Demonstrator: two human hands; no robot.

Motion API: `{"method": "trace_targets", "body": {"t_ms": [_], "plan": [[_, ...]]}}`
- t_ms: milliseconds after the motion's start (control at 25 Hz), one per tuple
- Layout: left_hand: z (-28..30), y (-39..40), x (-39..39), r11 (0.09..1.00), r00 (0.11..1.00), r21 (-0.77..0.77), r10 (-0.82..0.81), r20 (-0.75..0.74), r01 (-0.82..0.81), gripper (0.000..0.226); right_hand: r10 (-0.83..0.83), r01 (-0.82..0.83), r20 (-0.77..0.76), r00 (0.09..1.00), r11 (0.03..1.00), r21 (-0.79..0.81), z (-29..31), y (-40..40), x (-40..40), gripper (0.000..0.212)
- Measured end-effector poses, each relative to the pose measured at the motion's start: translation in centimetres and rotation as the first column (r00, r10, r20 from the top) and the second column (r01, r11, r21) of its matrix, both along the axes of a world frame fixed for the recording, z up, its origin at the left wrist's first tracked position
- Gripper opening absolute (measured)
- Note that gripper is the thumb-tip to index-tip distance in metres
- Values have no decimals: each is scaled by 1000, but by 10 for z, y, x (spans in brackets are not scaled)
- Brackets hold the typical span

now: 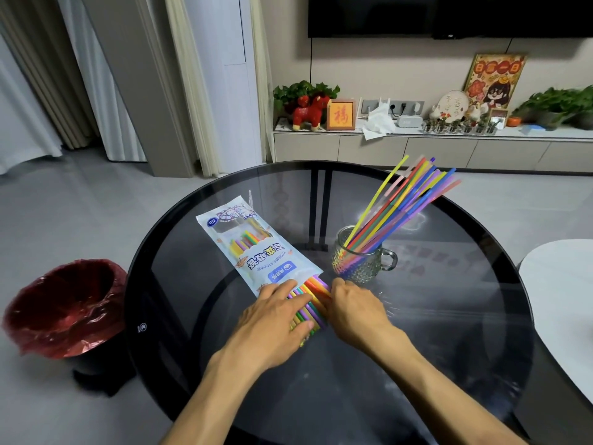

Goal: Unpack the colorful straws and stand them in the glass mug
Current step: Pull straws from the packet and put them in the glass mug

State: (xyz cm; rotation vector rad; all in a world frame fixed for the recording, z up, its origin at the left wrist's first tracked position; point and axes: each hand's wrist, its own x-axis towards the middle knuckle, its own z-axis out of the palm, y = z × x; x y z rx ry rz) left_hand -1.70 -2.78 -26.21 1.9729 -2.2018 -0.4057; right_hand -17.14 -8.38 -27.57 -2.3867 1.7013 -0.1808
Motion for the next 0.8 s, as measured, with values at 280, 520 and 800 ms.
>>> {"method": "trace_targets", "body": {"t_ms": [280, 520, 800], "plan": [[-4, -6, -1, 1000, 999, -11, 17, 44, -16, 57, 33, -55, -186, 982, 992, -115, 18, -3, -21, 26], [-2, -7, -2, 999, 998, -6, 34, 59, -34, 57, 3, -16, -249, 968, 999, -51, 36, -3, -31, 22], [-5, -8, -3, 999, 997, -11, 50, 57, -50, 57, -2, 13, -278, 961, 999, 39, 44, -12, -51, 23]]}}
